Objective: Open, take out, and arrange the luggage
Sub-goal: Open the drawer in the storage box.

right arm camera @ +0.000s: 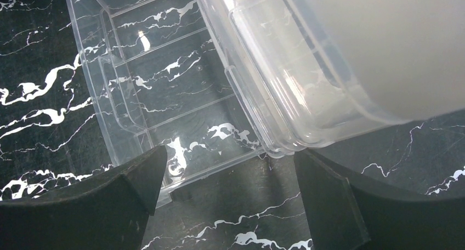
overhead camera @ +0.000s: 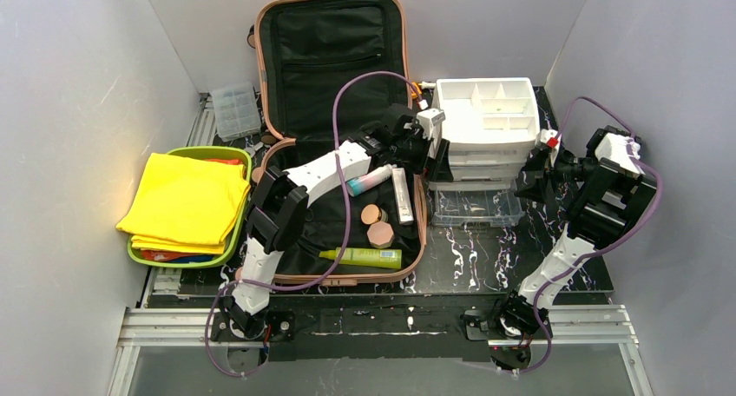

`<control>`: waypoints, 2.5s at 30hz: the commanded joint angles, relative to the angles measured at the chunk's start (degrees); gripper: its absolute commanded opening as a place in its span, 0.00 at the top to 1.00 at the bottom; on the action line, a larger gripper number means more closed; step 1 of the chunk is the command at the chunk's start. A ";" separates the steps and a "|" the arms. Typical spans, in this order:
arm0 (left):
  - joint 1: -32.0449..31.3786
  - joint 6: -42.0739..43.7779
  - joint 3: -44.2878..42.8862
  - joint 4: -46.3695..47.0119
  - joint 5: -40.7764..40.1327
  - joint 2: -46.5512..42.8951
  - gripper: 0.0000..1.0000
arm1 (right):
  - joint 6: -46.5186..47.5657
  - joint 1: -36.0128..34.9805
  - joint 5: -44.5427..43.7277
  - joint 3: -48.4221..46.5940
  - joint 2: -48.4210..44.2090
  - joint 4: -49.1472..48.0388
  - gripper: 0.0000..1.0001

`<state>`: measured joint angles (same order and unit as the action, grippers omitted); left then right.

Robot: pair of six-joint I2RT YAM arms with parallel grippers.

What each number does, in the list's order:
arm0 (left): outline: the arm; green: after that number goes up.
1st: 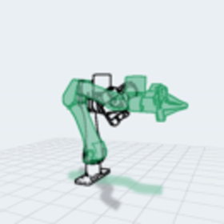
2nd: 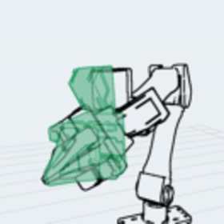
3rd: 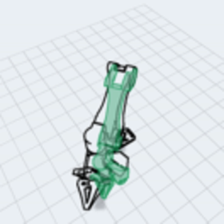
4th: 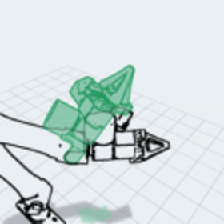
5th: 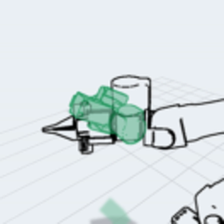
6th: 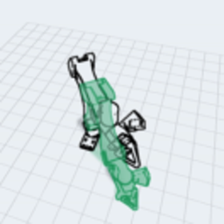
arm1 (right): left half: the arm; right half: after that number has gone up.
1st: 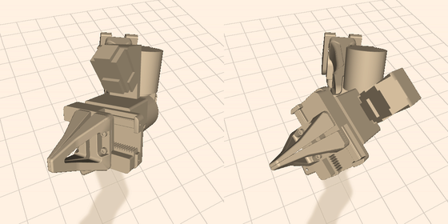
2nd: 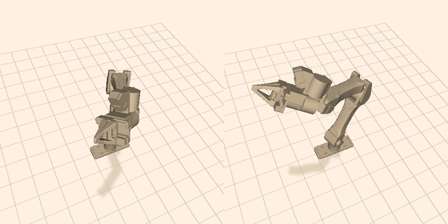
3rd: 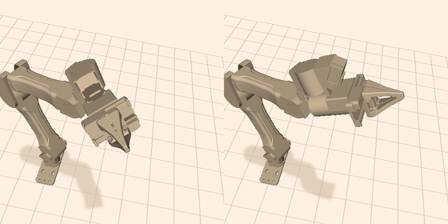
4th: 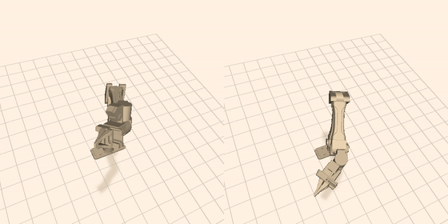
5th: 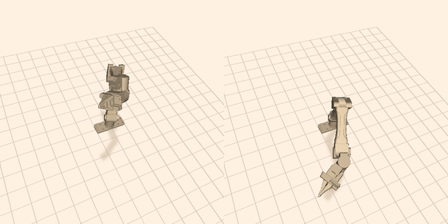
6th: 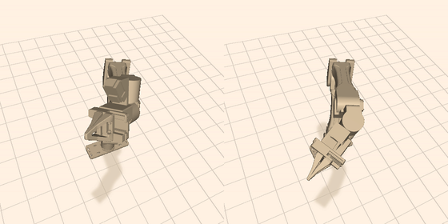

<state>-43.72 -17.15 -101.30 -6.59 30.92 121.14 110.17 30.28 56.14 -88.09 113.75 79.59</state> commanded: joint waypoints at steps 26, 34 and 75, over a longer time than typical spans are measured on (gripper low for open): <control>-2.24 1.39 -1.62 -2.84 5.03 0.40 0.01 | 1.36 -0.77 -2.24 -0.73 -2.76 1.88 0.05; -2.18 2.34 -1.02 -4.57 3.19 -0.97 0.01 | 2.23 -0.67 -6.44 1.45 -5.68 1.88 0.06; -4.29 -0.06 8.05 -3.96 8.83 -7.65 0.01 | 5.15 -0.71 -15.75 12.97 -17.82 1.88 0.13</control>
<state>-47.37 -16.36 -94.87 -7.09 38.28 117.08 114.08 29.67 40.14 -75.85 99.57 79.42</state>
